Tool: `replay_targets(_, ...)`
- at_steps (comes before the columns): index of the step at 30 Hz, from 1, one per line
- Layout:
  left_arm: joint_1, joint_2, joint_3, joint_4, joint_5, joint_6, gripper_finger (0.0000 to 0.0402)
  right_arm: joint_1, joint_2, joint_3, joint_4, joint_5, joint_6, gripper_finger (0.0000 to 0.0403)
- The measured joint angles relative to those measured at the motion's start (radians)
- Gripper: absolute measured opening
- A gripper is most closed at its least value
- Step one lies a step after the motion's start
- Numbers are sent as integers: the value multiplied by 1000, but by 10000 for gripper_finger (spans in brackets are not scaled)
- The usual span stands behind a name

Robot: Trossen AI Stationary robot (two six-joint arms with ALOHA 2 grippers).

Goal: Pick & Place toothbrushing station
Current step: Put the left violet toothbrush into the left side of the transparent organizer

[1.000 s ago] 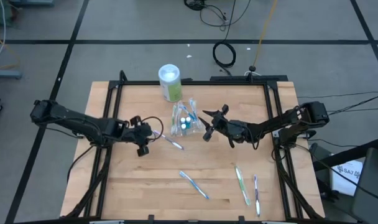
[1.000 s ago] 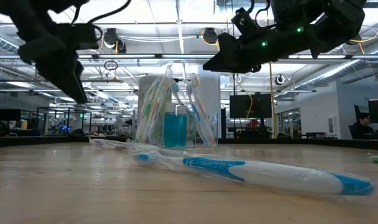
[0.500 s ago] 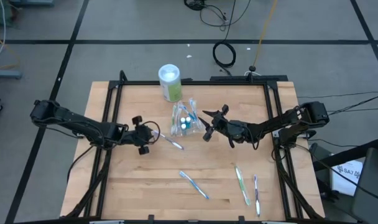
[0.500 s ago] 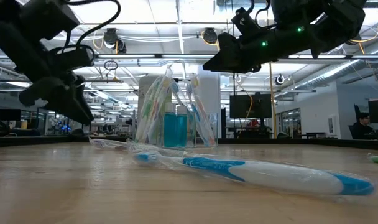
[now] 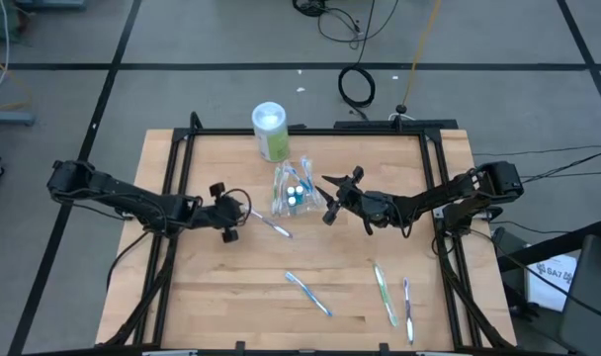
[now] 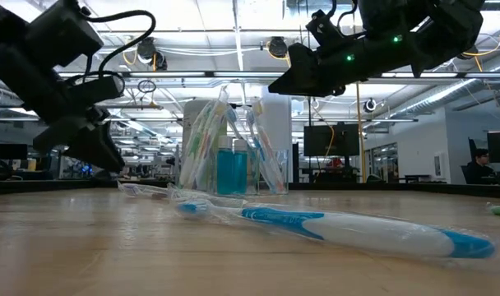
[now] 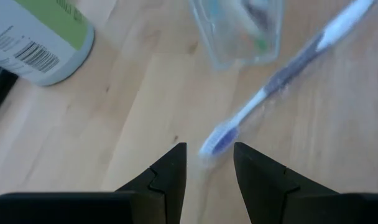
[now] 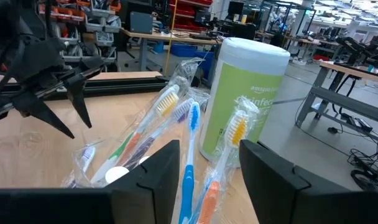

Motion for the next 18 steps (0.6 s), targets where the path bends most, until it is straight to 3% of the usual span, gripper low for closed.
replay_targets(7,-8,0,0,169,118,189,140,0,0,0,0,0,0,161)
replay_targets(15,32,119,1,201,118,187,140,0,0,0,0,0,0,159)
replay_targets(18,43,187,5,242,128,251,140,0,0,0,0,0,0,157)
